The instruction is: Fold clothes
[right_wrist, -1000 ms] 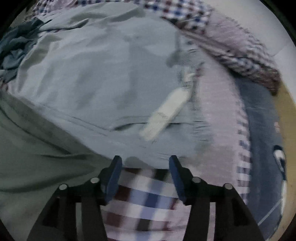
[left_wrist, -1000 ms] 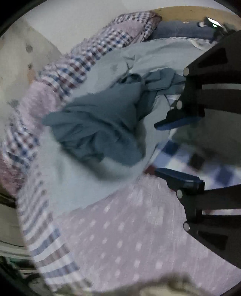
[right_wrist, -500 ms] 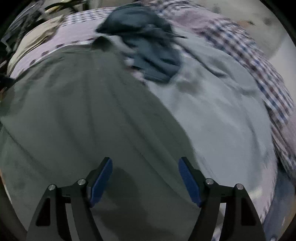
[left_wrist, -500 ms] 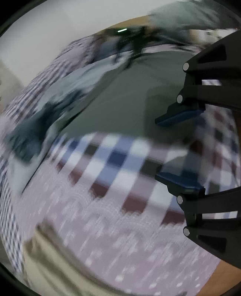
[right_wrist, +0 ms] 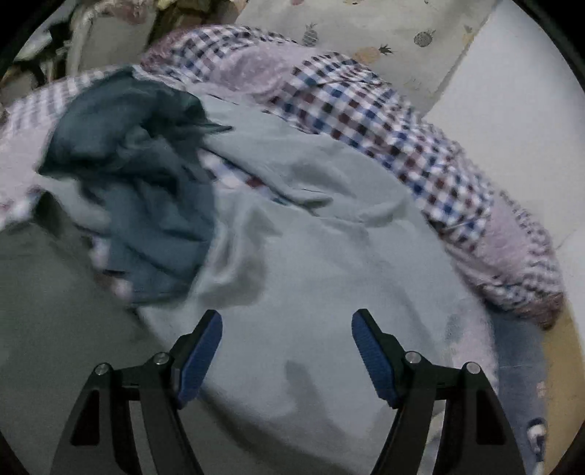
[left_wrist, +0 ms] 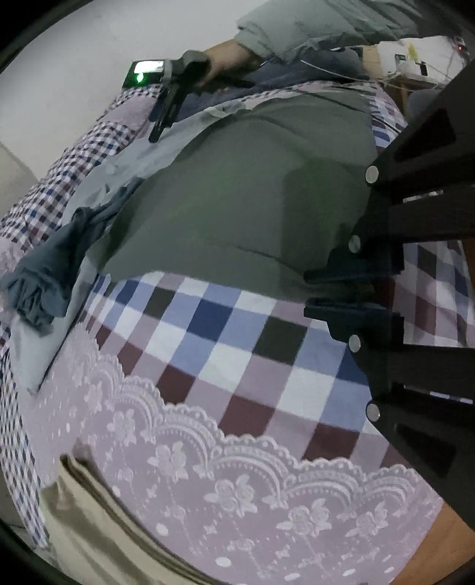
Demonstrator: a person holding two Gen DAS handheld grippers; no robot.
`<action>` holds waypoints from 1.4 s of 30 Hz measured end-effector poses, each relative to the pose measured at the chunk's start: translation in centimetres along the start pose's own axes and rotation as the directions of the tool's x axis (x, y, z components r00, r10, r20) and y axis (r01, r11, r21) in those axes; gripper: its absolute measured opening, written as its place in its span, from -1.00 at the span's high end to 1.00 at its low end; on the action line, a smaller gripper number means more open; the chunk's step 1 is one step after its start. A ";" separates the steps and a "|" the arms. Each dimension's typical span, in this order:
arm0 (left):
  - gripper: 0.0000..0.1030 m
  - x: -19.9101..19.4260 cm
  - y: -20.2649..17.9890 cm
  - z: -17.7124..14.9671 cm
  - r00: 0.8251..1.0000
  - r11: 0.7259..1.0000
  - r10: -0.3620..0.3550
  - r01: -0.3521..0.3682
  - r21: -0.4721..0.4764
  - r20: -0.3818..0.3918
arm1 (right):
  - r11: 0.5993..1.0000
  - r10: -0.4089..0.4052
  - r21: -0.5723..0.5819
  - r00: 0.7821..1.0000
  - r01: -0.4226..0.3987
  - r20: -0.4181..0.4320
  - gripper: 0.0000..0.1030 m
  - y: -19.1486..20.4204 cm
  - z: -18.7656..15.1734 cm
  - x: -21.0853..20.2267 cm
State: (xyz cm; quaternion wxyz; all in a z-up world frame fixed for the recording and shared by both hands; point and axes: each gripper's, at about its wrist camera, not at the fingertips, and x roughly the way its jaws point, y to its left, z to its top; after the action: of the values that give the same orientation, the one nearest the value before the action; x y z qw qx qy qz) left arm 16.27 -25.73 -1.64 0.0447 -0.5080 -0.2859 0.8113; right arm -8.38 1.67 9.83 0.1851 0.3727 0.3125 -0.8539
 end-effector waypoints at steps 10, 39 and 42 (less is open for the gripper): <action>0.63 -2.5 2.9 -2.0 0.998 0.982 0.002 0.008 -0.188 0.055 | 0.979 0.192 0.065 0.981 -0.194 0.041 -0.50 6.1 -7.1 -10.0; 0.93 -1.8 2.1 -3.3 0.922 0.884 -0.288 0.360 -0.297 0.260 | 0.465 0.370 0.844 0.925 -0.268 0.090 0.93 0.0 -36.8 -17.3; 0.94 -2.6 1.9 -3.3 0.909 0.883 -0.294 0.377 -0.280 0.295 | 0.479 0.352 0.832 0.929 -0.282 0.113 0.95 -1.1 -36.9 -19.1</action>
State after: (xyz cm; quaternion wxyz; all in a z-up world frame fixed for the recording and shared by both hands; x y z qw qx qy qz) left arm 20.74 -26.86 -1.57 0.0641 -0.3470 -0.5053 0.7875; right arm 22.70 28.82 5.22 0.1276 0.4971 -0.2001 -0.8346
